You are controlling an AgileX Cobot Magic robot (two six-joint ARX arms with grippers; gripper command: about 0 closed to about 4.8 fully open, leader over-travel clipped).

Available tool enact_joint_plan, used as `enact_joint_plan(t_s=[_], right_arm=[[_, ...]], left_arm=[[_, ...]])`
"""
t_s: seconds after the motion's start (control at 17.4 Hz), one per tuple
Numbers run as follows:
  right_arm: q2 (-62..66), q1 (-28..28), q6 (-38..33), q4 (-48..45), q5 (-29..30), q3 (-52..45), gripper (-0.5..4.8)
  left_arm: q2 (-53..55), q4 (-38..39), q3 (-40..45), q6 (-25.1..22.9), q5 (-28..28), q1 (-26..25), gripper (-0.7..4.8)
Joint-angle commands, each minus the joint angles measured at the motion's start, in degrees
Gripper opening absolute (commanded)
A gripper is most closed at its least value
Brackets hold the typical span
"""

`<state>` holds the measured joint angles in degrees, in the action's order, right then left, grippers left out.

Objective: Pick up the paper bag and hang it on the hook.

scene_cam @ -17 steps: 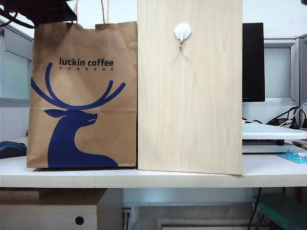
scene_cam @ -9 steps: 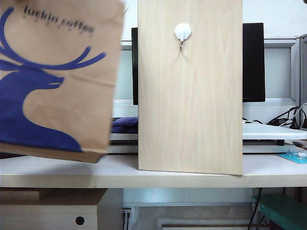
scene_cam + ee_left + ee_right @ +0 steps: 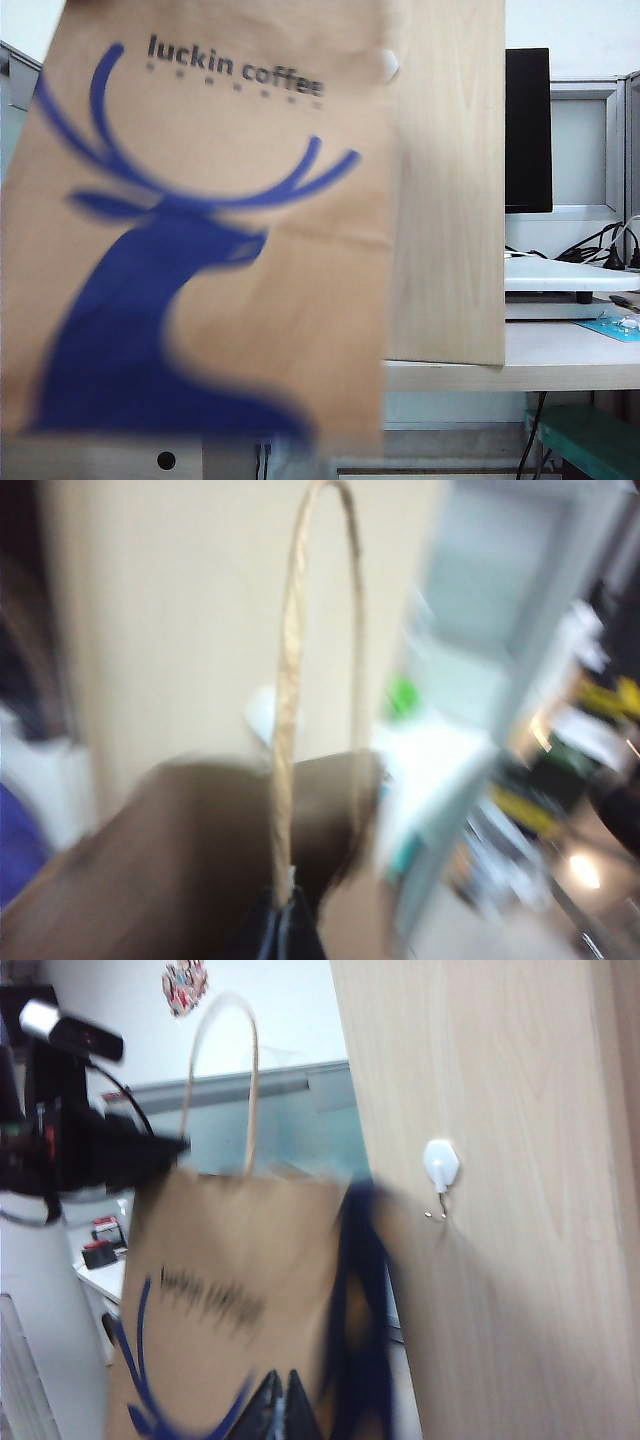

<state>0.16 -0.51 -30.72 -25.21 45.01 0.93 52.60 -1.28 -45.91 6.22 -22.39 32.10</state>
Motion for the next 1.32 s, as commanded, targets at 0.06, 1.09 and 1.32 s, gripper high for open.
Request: enact_joint_plan(t_s=[0.06,1.09,1.32], right_arm=[[0.0,-0.02,-1.22,-1.68,0.11,0.24,0.04],[0.0,-0.02,-4.02,-5.09,0.26,0.83,0.03],[0.0,-0.02,-4.02,-5.05,0.26,0.83,0.03]], left_arm=[[-0.2,0.9,-0.28,-0.44,3.15,5.16,-0.06],[5.29,-11.69,4.94,0.2,10.36,7.28,-0.06],[8.52,-12.07,4.94,0.28,9.33,7.93,-0.06]])
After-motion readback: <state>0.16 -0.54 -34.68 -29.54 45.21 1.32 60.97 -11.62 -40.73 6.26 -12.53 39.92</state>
